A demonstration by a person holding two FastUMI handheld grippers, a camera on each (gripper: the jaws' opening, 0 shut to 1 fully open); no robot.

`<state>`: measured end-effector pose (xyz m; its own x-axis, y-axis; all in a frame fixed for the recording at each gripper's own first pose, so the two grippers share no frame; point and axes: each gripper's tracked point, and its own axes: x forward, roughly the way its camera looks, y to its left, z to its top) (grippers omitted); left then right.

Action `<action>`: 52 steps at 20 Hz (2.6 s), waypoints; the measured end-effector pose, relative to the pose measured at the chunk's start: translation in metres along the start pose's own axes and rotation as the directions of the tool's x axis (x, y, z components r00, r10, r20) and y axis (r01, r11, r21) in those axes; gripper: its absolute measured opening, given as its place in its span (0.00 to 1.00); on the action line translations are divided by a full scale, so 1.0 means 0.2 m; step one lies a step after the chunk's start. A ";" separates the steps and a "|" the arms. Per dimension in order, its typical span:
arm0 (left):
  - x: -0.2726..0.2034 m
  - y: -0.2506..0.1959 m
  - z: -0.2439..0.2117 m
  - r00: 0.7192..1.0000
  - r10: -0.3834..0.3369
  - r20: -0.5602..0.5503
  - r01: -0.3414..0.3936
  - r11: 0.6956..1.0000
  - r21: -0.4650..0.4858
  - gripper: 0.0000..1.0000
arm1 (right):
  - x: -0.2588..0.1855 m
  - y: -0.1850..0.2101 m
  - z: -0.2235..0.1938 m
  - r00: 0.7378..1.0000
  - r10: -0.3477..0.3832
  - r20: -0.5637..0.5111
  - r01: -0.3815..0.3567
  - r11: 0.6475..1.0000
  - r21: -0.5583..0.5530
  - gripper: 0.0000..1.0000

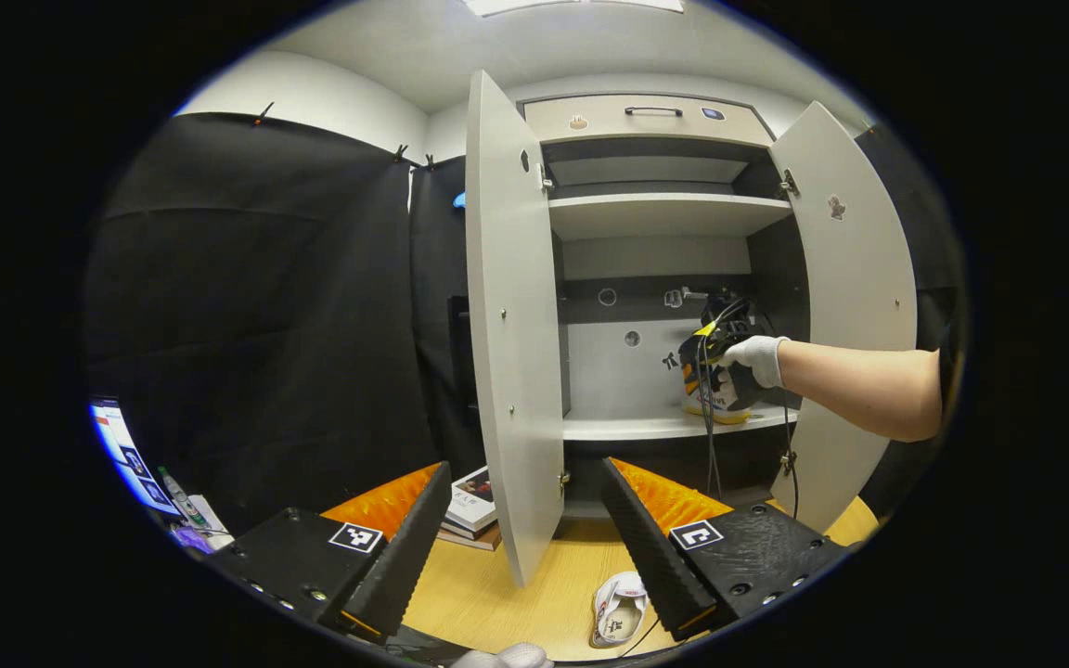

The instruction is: Grab one shoe with the right hand and put it into the shoe cabinet, grab the other shoe with the left hand and put it into the shoe cabinet; then close the right door with the right hand and the left door with the left hand.

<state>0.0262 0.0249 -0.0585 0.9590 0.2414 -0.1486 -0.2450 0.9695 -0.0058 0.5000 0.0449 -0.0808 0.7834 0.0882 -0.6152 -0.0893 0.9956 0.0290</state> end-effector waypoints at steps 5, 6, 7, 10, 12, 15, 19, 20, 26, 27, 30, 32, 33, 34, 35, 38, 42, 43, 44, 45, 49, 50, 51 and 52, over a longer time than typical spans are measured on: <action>-0.03 0.02 0.01 0.999 -0.030 0.015 0.030 1.000 -0.002 0.96 | -0.39 0.00 0.17 0.965 -0.018 0.261 0.012 1.000 0.023 0.76; -0.03 0.02 0.02 0.999 -0.037 0.020 0.037 0.999 -0.002 0.96 | -0.50 0.01 0.18 0.951 -0.019 0.310 0.013 1.000 0.023 0.80; -0.03 0.02 0.02 0.999 -0.045 0.023 0.045 0.999 0.000 0.96 | -0.61 0.01 0.18 0.934 -0.019 0.357 0.010 1.000 0.026 0.86; -0.02 0.01 0.04 0.997 -0.077 0.030 0.077 0.997 0.009 0.96 | -0.93 0.03 0.13 0.881 -0.009 0.473 -0.002 1.000 0.022 1.00; -0.02 0.00 0.04 0.994 -0.099 0.039 0.098 0.995 0.018 0.96 | -1.11 0.01 0.04 0.850 -0.015 0.527 0.008 1.000 0.015 1.00; -0.02 -0.01 0.04 0.991 -0.127 0.049 0.125 0.992 0.034 1.00 | -1.34 0.03 -0.13 0.808 0.007 0.590 -0.011 1.000 0.003 1.00; -0.03 -0.03 0.05 0.984 -0.171 0.055 0.169 0.985 0.038 1.00 | -1.58 0.01 -0.44 0.780 0.007 0.626 0.011 1.000 -0.025 1.00; -0.03 -0.04 0.05 0.982 -0.178 0.059 0.175 0.984 0.043 1.00 | -1.62 0.00 -0.51 0.776 0.000 0.630 0.018 1.000 -0.023 1.00; -0.03 -0.07 0.03 0.974 -0.216 0.067 0.213 0.976 0.050 0.96 | -1.76 -0.08 -0.96 0.782 -0.011 0.623 0.011 1.000 0.003 1.00; -0.02 -0.08 0.01 0.973 -0.224 0.061 0.220 0.974 0.054 0.96 | -1.76 -0.10 -1.01 0.785 -0.022 0.619 0.018 1.000 0.013 0.99; -0.01 -0.12 -0.04 0.967 -0.251 0.046 0.248 0.967 0.056 0.96 | -1.80 -0.15 -1.09 0.796 -0.049 0.604 0.038 0.999 0.031 0.99; 0.00 -0.17 -0.10 0.960 -0.276 0.034 0.274 0.960 0.049 0.96 | -1.84 -0.14 -1.09 0.795 -0.050 0.605 0.042 0.999 0.028 1.00; 0.01 -0.18 -0.14 0.959 -0.283 0.026 0.281 0.958 0.051 0.96 | -1.85 -0.15 -1.09 0.797 -0.053 0.601 0.049 0.999 0.023 0.99; 0.01 -0.19 -0.21 0.956 -0.292 0.015 0.291 0.955 0.057 0.96 | -1.86 -0.15 -1.10 0.797 -0.057 0.602 0.059 0.998 0.015 1.00; 0.02 -0.22 -0.29 0.953 -0.304 -0.013 0.304 0.951 0.061 0.96 | -1.88 -0.16 -1.10 0.796 -0.061 0.602 0.069 0.998 0.011 1.00; 0.03 -0.29 -0.60 0.934 -0.341 -0.103 0.348 0.936 0.060 0.96 | -1.87 -0.17 -1.14 0.810 -0.074 0.581 0.094 0.996 -0.004 1.00; 0.01 -0.37 -1.08 0.901 -0.359 -0.245 0.389 0.917 0.086 0.97 | -1.85 -0.20 -1.24 0.844 -0.089 0.528 0.118 0.993 -0.021 1.00; 0.01 -0.39 -1.19 0.884 -0.365 -0.290 0.406 0.910 0.090 0.96 | -1.84 -0.21 -1.26 0.853 -0.094 0.514 0.126 0.992 -0.028 1.00; -0.01 -0.43 -1.29 0.869 -0.377 -0.320 0.421 0.904 0.079 0.96 | -1.84 -0.22 -1.29 0.861 -0.098 0.499 0.134 0.990 -0.037 1.00; -0.01 -0.45 -1.40 0.854 -0.375 -0.359 0.426 0.902 0.070 0.97 | -1.83 -0.23 -1.31 0.868 -0.104 0.486 0.143 0.989 -0.043 1.00; 0.06 -0.49 -1.70 0.814 -0.365 -0.453 0.445 0.892 0.081 0.97 | -1.82 -0.23 -1.39 0.889 -0.107 0.446 0.145 0.988 -0.053 1.00; 0.09 -0.50 -1.75 0.808 -0.366 -0.462 0.450 0.889 0.083 0.97 | -1.82 -0.24 -1.40 0.891 -0.110 0.440 0.148 0.987 -0.054 1.00; 0.12 -0.50 -1.81 0.804 -0.353 -0.479 0.446 0.890 0.093 0.97 | -1.82 -0.24 -1.41 0.893 -0.112 0.435 0.151 0.987 -0.055 1.00; 0.15 -0.49 -1.86 0.795 -0.340 -0.502 0.442 0.892 0.096 0.97 | -1.82 -0.24 -1.42 0.896 -0.115 0.428 0.153 0.987 -0.057 1.00</action>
<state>0.0263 -0.0781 -0.4312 0.7745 -0.1587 -0.6124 0.2191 0.9754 0.0243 0.0445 -0.0445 -0.0833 0.9759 -0.0212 -0.2172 -0.0029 0.9939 -0.1102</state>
